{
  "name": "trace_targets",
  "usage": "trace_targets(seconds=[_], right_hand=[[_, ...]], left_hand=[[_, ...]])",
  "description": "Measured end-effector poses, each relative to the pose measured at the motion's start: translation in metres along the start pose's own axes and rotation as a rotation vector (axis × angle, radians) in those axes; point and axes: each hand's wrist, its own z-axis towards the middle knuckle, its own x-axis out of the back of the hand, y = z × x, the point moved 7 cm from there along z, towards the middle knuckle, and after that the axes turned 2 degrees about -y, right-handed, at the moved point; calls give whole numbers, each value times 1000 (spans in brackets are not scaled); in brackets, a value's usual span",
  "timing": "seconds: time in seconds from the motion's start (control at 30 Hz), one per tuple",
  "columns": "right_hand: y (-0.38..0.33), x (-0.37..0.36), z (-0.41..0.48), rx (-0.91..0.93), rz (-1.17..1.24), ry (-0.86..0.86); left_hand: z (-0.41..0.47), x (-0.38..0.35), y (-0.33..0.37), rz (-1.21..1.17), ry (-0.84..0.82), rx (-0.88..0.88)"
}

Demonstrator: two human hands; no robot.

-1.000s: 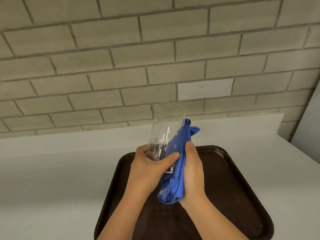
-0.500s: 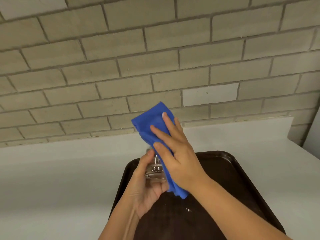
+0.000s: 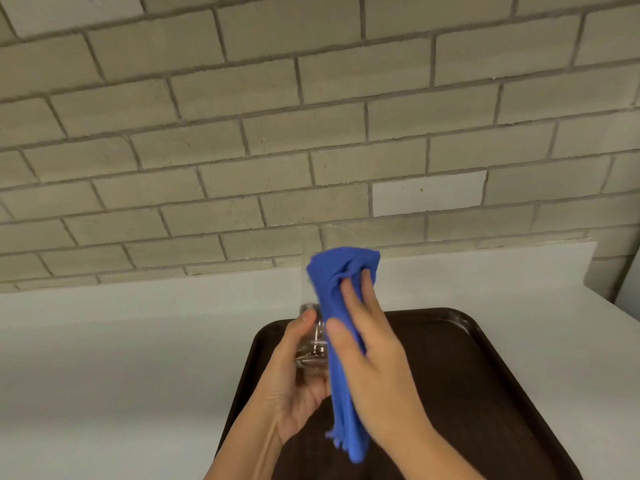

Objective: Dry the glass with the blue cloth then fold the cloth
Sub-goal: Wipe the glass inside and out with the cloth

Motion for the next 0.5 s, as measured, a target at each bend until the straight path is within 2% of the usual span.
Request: trace_targets(seconds=[0.1, 0.2, 0.37, 0.5], right_hand=[[-11, -2, 8, 93, -115, -41], [-13, 15, 47, 11, -141, -3], [9, 30, 58, -269, 121, 88], [25, 20, 24, -309, 207, 102]], left_hand=[[0, -4, 0, 15, -5, -11], [-1, -7, -2, 9, -6, -10], [-1, -7, -7, -51, 22, 14], [2, -4, 1, -36, -34, 15]])
